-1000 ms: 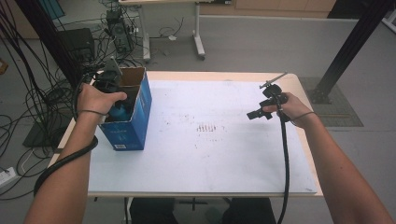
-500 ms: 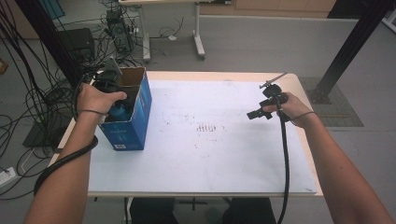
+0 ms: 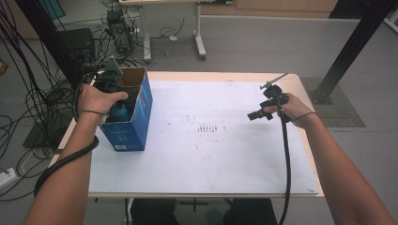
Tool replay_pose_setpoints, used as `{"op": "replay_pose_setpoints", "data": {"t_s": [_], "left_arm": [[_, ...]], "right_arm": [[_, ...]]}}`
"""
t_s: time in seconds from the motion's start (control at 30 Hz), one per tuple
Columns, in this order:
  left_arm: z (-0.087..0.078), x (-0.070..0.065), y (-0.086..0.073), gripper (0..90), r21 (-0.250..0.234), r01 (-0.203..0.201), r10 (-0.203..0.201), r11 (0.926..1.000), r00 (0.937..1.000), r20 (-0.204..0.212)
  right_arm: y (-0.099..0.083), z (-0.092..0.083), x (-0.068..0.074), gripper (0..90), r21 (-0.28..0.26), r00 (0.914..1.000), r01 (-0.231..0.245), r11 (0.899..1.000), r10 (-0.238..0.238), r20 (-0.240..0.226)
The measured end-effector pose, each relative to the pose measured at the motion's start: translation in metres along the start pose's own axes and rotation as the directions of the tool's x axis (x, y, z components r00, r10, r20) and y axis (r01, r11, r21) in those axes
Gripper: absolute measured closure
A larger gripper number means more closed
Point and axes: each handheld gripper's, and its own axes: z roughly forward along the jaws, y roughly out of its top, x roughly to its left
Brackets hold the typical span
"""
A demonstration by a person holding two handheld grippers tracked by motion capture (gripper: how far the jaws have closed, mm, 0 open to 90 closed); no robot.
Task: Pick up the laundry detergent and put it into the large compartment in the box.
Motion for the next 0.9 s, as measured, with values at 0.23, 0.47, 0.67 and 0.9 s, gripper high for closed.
{"op": "replay_pose_setpoints", "data": {"t_s": [0.23, 0.47, 0.67, 0.9], "left_arm": [[-0.004, -0.001, 0.000, 31.7, -0.006, -0.003, 0.003, 1.0000, 1.0000, 0.001], [-0.016, -0.004, -0.001, 30.2, -0.020, -0.010, 0.010, 0.9998, 1.0000, -0.002], [-0.029, -0.005, -0.001, 28.1, -0.046, -0.014, 0.014, 0.9988, 0.9999, -0.004], [-0.044, -0.009, -0.001, 24.2, -0.065, -0.034, 0.034, 0.9973, 0.9994, -0.001]], "right_arm": [[0.000, 0.000, 0.000, 5.3, -0.002, 1.0000, -0.004, 1.000, 0.004, -0.002], [0.000, 0.000, 0.000, 5.3, -0.004, 1.0000, -0.002, 1.000, 0.002, -0.002], [0.001, 0.000, 0.002, 5.3, -0.006, 1.0000, 0.003, 1.000, -0.003, -0.003], [0.000, -0.002, 0.002, 5.3, -0.009, 1.0000, 0.001, 1.000, -0.001, -0.002]]}}
